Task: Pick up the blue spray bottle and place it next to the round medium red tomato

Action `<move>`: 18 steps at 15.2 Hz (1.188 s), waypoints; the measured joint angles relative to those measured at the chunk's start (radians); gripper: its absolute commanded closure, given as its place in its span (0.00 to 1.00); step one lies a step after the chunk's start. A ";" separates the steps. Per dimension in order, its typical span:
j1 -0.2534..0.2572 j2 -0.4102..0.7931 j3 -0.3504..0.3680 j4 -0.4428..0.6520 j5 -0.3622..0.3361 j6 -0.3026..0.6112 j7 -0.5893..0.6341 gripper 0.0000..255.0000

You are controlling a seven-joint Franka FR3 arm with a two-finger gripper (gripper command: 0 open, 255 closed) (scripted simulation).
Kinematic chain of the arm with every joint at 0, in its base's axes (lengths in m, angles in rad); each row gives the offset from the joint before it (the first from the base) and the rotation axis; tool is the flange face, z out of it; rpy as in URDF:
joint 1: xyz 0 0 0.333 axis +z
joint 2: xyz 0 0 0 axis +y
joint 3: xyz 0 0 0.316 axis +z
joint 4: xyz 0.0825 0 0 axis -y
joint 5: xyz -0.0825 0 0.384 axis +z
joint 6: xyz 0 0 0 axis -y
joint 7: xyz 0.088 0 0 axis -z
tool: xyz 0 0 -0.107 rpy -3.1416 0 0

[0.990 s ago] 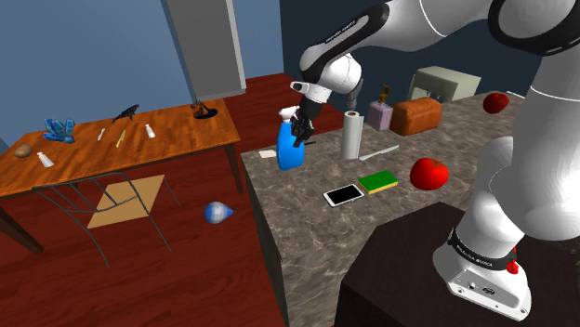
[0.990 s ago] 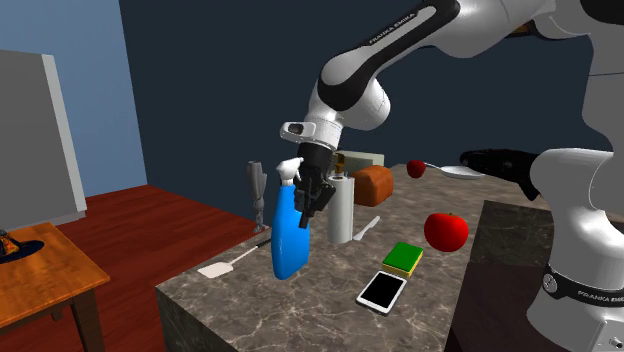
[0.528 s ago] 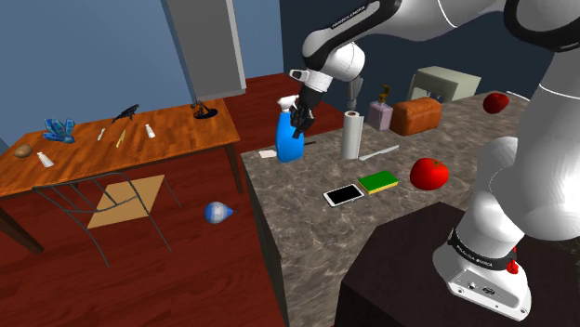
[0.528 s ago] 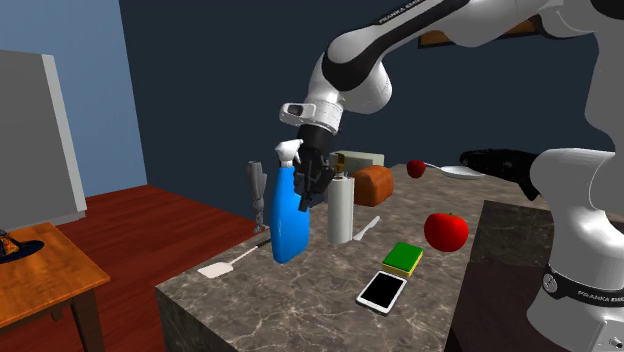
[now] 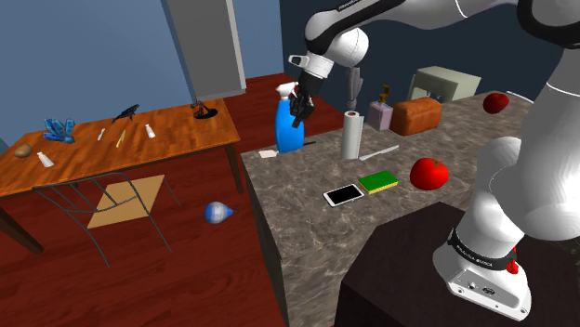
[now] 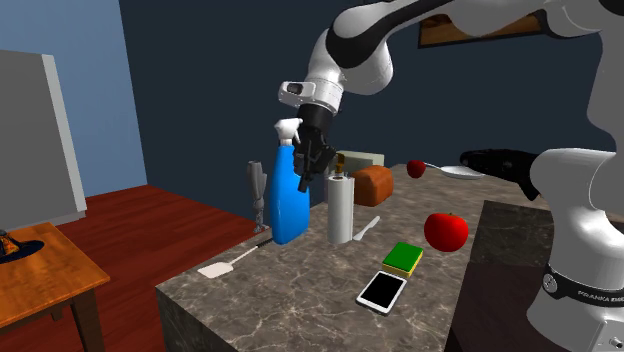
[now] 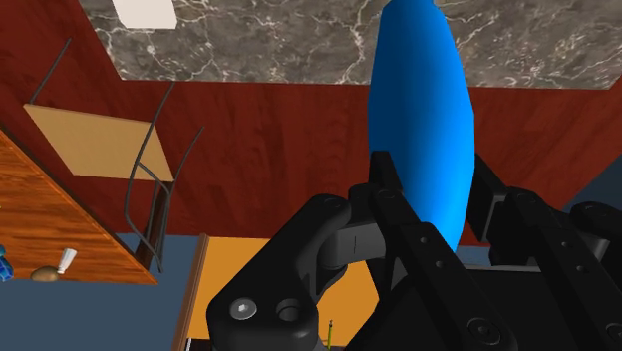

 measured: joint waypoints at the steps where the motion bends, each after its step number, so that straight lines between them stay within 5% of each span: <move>1: -0.001 -0.006 -0.001 0.008 -0.008 -0.011 0.007 1.00; 18: -0.005 -0.053 0.001 0.180 -0.086 -0.198 0.124 1.00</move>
